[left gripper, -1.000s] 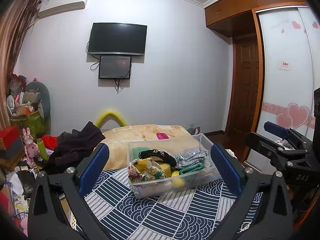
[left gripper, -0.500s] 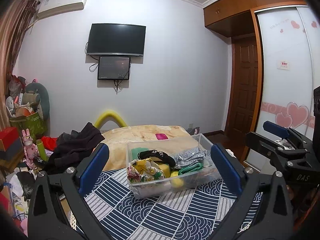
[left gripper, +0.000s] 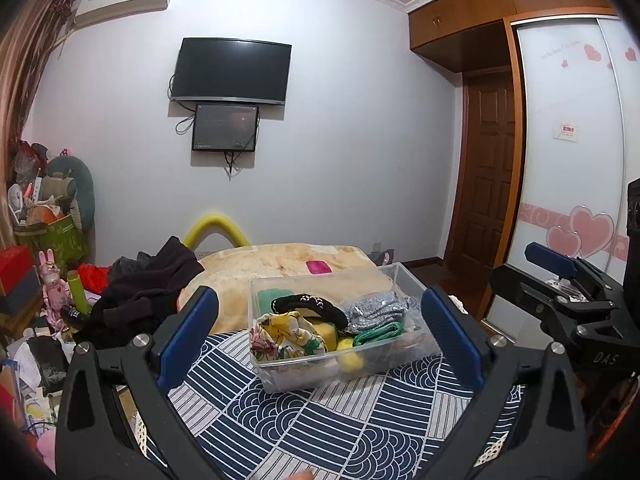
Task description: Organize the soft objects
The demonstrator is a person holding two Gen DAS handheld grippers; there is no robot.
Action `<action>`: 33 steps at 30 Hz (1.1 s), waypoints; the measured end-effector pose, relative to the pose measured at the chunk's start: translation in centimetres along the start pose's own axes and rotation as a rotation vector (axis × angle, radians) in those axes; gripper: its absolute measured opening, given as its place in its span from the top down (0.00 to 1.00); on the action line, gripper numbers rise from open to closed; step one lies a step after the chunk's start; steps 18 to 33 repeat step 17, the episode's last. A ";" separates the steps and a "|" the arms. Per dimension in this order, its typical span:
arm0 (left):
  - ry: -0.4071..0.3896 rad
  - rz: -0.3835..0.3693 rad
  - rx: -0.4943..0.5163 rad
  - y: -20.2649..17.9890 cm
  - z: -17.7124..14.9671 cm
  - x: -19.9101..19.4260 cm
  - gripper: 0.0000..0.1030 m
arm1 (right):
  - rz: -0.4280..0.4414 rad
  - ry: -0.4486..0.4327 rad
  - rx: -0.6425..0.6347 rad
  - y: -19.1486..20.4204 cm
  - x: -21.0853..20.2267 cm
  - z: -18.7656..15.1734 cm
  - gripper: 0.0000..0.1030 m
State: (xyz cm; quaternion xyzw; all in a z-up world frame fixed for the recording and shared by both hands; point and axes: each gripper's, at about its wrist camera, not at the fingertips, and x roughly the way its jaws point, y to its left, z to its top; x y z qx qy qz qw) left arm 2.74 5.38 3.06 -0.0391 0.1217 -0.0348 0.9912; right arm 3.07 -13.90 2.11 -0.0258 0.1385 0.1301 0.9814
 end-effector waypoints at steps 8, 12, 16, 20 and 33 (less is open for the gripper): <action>-0.007 0.000 0.007 -0.1 0.0 -0.3 0.00 | -0.001 0.003 0.001 0.1 -0.1 -0.1 0.01; -0.010 0.001 0.012 -0.2 0.0 -0.4 0.00 | -0.001 0.003 0.001 0.1 -0.1 -0.1 0.01; -0.009 0.004 0.012 -0.2 0.0 -0.4 0.00 | -0.001 0.007 0.004 0.1 0.0 -0.2 0.01; -0.006 0.005 0.012 -0.2 -0.1 -0.4 0.00 | -0.002 0.008 0.005 0.1 0.1 -0.2 0.01; -0.006 0.005 0.012 -0.2 -0.1 -0.4 0.00 | -0.002 0.008 0.005 0.1 0.1 -0.2 0.01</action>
